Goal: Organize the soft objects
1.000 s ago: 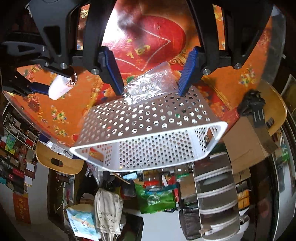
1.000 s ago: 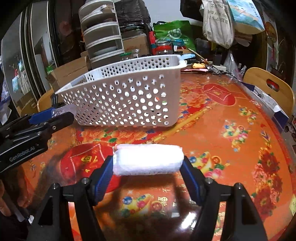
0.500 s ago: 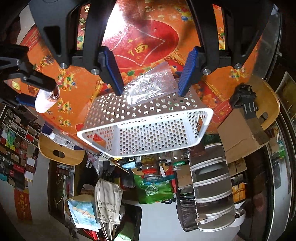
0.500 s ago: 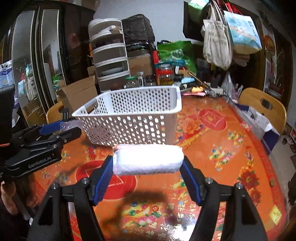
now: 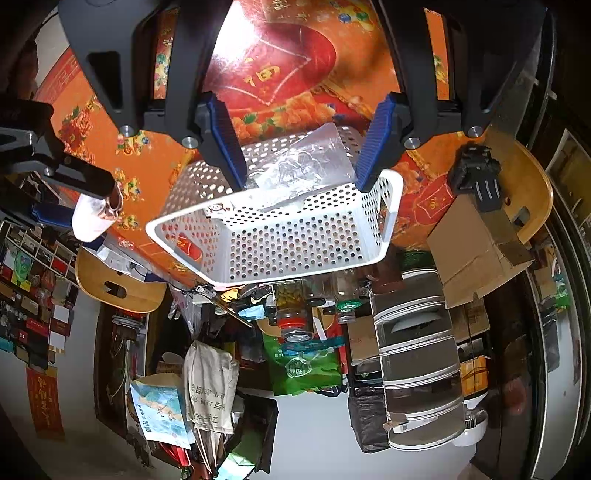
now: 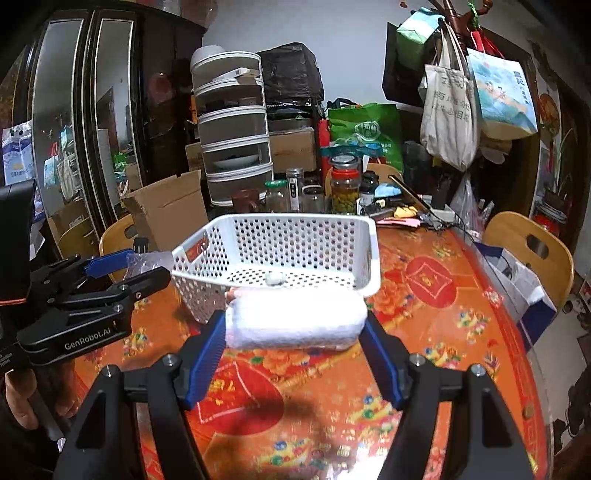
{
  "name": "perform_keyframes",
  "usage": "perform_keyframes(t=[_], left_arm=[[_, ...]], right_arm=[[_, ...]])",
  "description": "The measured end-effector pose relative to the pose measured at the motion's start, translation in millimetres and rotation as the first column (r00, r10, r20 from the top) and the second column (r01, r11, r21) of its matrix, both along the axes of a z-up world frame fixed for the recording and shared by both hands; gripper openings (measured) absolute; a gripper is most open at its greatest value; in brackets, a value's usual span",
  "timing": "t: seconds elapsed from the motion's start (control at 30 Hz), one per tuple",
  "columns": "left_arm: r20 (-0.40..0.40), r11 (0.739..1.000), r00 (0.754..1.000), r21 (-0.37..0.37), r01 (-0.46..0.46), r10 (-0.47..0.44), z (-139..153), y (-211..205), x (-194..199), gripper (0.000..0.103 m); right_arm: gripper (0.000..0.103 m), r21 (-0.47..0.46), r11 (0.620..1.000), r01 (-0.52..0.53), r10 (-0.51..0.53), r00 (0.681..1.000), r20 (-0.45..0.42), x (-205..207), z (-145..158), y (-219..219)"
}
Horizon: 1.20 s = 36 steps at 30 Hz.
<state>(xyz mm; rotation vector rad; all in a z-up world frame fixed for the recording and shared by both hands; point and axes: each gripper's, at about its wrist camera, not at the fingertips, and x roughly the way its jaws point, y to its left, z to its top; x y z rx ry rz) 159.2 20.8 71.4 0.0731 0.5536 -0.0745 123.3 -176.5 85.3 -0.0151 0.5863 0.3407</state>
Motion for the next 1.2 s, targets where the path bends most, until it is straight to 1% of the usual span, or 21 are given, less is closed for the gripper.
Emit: perform_keyframes(t=[0.13, 0.2, 0.27, 0.37, 0.4, 0.43, 0.53, 0.6, 0.63, 0.7, 0.77, 0.83, 0.97, 1.2], left_arm=[[-0.004, 1.000, 1.000, 0.007, -0.005, 0.005, 13, 4, 17, 0.059], [-0.014, 1.000, 1.000, 0.015, -0.004, 0.004, 19, 3, 31, 0.059], [-0.032, 1.000, 0.999, 0.004, -0.001, 0.001, 26, 4, 48, 0.059], [-0.073, 1.000, 0.997, -0.010, -0.018, 0.018, 36, 9, 86, 0.059], [-0.105, 1.000, 0.994, -0.018, -0.026, 0.024, 36, 11, 103, 0.059], [-0.141, 0.999, 0.990, -0.023, -0.030, 0.026, 33, 13, 119, 0.059], [-0.211, 0.999, 0.977, -0.021, -0.044, 0.039, 23, 14, 158, 0.059], [-0.286, 0.998, 0.958, -0.048, -0.050, 0.034, 10, 16, 187, 0.059], [-0.306, 0.997, 0.951, -0.049, -0.055, 0.038, 5, 16, 195, 0.059], [-0.365, 0.998, 0.930, -0.044, -0.055, 0.036, -10, 15, 217, 0.059], [-0.404, 0.998, 0.913, -0.024, -0.061, 0.046, -24, 12, 234, 0.059], [-0.438, 0.997, 0.898, -0.023, -0.068, 0.051, -37, 13, 246, 0.059], [-0.481, 0.996, 0.874, -0.025, -0.090, 0.067, -57, 16, 261, 0.059], [-0.499, 0.998, 0.865, -0.006, -0.068, 0.056, -70, 11, 267, 0.059]], right_arm=[[0.071, -0.004, 1.000, 0.001, -0.001, 1.000, -0.001, 16, 10, 4], [0.071, -0.003, 1.000, 0.000, 0.000, 1.000, -0.004, 27, 15, 5], [0.071, -0.015, 1.000, 0.009, -0.009, 1.000, -0.012, 44, 20, 8], [0.071, -0.019, 1.000, 0.006, -0.007, 0.998, -0.058, 75, 23, 12], [0.071, -0.033, 0.999, 0.018, -0.020, 0.997, -0.071, 87, 23, 14], [0.071, -0.048, 0.999, 0.025, -0.029, 0.996, -0.090, 100, 21, 16], [0.071, -0.054, 0.998, 0.036, -0.044, 0.986, -0.158, 136, 10, 18], [0.071, -0.056, 0.998, 0.033, -0.044, 0.978, -0.206, 157, -2, 21], [0.071, -0.064, 0.998, 0.027, -0.041, 0.972, -0.231, 168, -9, 23], [0.072, -0.092, 0.996, 0.007, -0.032, 0.961, -0.273, 186, -22, 32], [0.072, -0.118, 0.993, -0.001, -0.035, 0.953, -0.301, 200, -33, 38], [0.072, -0.135, 0.991, -0.001, -0.043, 0.945, -0.323, 211, -43, 42], [0.072, -0.151, 0.989, 0.004, -0.060, 0.928, -0.368, 229, -58, 44], [0.073, -0.157, 0.987, -0.014, -0.048, 0.922, -0.385, 235, -67, 47]])
